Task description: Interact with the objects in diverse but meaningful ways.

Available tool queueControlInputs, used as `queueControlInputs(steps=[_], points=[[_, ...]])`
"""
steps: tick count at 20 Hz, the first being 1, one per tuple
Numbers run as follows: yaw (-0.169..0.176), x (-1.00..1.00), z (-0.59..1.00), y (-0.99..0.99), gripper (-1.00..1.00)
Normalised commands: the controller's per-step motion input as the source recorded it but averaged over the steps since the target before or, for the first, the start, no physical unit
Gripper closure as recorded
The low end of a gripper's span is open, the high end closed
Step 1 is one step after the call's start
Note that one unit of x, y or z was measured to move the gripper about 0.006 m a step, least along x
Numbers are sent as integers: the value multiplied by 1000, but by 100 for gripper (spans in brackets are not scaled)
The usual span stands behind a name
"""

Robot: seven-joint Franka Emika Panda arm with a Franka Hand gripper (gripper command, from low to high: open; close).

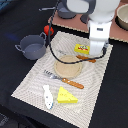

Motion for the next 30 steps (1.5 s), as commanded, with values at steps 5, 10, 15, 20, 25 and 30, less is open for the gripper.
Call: queueControlInputs(steps=[5, 10, 15, 20, 25, 30], points=[[6, -289, 278, 16, -100], [30, -633, 49, -73, -100], [12, -841, 121, -264, -100], [0, -734, 510, -326, -100], [8, -760, 249, -318, -100], [15, -755, 58, -327, -100]])
